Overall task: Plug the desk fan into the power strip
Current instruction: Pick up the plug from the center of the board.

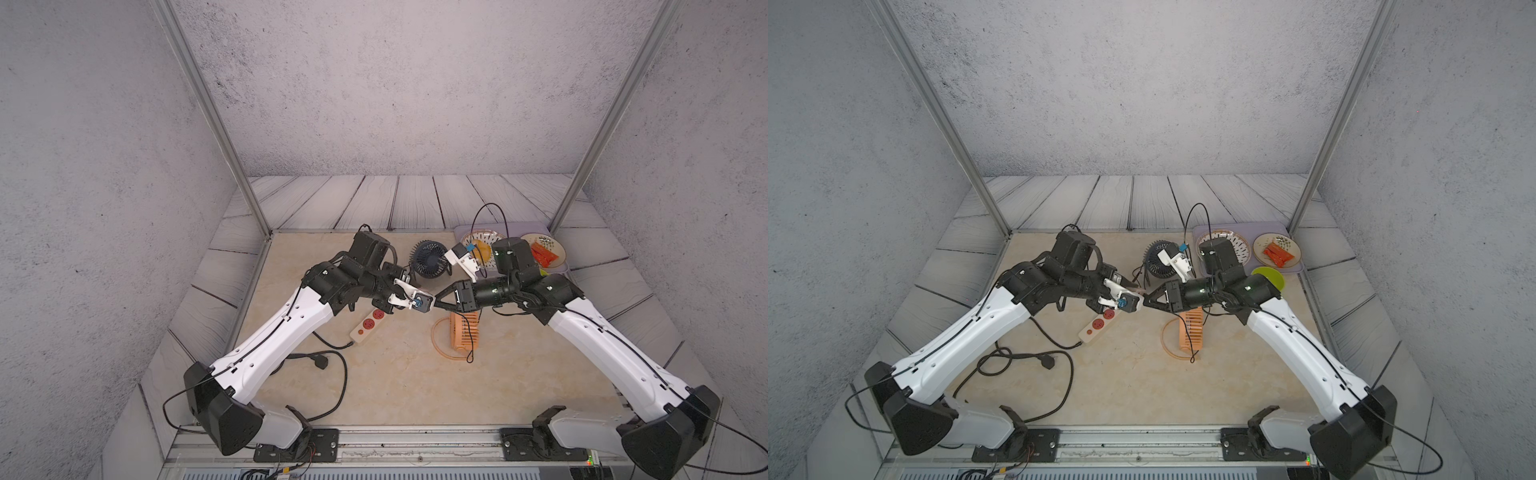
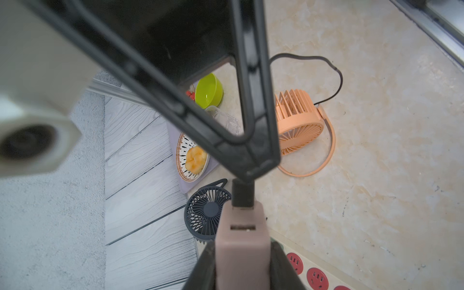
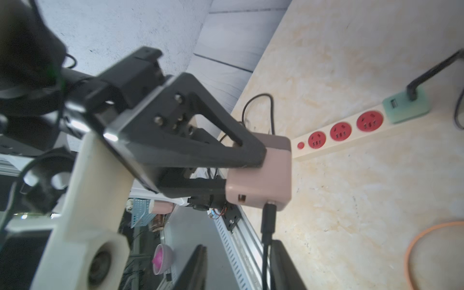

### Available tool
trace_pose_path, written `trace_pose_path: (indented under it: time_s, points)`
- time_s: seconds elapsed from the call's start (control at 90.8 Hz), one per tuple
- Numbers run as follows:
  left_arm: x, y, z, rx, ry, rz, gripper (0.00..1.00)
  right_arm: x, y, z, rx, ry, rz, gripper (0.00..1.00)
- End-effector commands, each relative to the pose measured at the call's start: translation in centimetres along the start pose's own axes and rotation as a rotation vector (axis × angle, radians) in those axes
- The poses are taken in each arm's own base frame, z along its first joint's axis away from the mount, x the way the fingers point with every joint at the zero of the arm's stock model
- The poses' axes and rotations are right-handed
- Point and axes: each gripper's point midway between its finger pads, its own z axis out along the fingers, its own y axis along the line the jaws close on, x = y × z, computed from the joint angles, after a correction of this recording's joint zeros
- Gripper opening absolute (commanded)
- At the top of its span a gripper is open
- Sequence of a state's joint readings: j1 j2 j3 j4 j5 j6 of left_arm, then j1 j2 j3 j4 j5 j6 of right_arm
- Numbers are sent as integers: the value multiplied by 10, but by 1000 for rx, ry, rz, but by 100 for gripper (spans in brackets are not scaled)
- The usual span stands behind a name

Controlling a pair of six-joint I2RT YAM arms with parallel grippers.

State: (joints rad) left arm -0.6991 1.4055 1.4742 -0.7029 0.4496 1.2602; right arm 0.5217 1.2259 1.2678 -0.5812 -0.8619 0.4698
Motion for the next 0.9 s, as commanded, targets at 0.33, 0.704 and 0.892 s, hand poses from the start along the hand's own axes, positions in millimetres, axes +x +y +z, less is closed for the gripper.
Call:
trace_pose_path:
  time_s: [0.33, 0.704, 0.892]
  points:
    - [-17, 33, -18, -107, -129, -412, 7, -39, -3, -29, 121, -230, 3, 85]
    - [-17, 27, -12, -89, -115, -406, 7, -55, -16, -9, 146, -250, 80, 78]
    - [-19, 30, -13, -96, -117, -399, 7, -54, -20, 12, 147, -206, 115, 73]
